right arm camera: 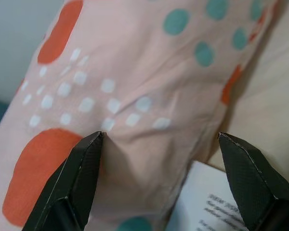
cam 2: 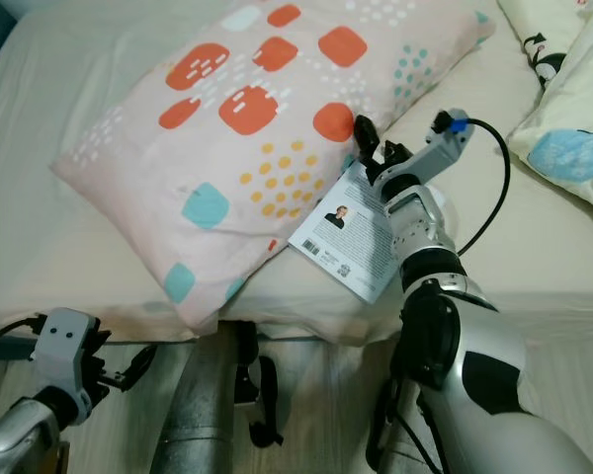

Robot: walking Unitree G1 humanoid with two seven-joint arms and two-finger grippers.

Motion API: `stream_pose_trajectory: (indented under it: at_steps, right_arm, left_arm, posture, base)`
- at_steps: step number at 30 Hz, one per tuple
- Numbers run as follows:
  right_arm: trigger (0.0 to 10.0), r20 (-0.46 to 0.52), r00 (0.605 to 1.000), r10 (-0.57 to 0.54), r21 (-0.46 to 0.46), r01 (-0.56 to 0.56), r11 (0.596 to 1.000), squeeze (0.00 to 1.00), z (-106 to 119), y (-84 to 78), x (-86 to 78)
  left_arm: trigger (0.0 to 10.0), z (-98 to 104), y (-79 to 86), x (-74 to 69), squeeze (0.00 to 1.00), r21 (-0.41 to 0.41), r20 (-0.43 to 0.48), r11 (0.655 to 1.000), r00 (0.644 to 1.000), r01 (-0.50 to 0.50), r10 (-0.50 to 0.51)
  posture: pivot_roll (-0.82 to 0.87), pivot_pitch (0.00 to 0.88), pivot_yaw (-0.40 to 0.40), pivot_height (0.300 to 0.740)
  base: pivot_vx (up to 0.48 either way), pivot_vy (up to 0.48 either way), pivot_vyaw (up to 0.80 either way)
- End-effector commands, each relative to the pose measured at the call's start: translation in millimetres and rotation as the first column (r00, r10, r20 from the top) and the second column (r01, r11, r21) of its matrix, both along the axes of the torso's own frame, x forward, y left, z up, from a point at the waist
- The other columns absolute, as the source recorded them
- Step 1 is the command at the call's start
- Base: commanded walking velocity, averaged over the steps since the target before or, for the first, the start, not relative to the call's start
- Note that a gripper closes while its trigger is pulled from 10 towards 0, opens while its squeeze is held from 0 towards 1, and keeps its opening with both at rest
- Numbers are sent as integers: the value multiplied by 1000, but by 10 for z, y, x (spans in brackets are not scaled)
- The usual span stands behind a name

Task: Clean up the room

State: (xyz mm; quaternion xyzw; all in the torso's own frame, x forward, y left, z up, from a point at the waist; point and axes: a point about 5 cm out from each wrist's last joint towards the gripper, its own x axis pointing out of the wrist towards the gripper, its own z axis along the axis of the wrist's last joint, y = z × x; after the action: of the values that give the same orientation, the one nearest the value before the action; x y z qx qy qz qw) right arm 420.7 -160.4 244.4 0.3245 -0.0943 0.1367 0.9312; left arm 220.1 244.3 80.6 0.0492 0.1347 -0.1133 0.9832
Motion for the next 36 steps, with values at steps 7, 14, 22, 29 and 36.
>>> stream_pose_trajectory:
  at_steps: [7, 14, 22, 29, 36]
  right_arm:
    - [10000, 30, 979, 203, 23, -204, 979, 0, 65, 394, -3]
    - [10000, 115, 952, 284, 141, -299, 944, 0, 224, 584, -14]
    - [10000, -68, 983, 169, 154, -157, 976, 0, 72, 567, 26]
    - [0, -74, 988, 132, 172, -118, 978, 0, 98, 487, 39]
    - [0, 68, 987, 145, 222, -157, 962, 0, 329, 410, 40]
  left_arm:
    - [10000, -8, 9, -124, 0, -2, -53, 1000, 999, 2, -2]
    - [10000, 41, -10, -171, 0, 6, -56, 1000, 998, 17, -17]
    - [10000, 85, -35, -196, 0, -12, -57, 1000, 998, 3, -4]
    - [10000, 89, -43, -230, 0, -10, -67, 1000, 998, 6, -6]
    - [10000, 119, -64, -230, 0, -6, -57, 1000, 998, 5, -6]
  posture:
    - [394, 581, 127, 565]
    - [408, 593, 119, 565]
    - [417, 596, 107, 565]
    - [416, 597, 100, 565]
    - [419, 593, 81, 565]
  base:
    - [0, 0, 0]
    - [0, 0, 0]
    - [0, 0, 0]
    - [0, 0, 0]
    - [0, 0, 0]
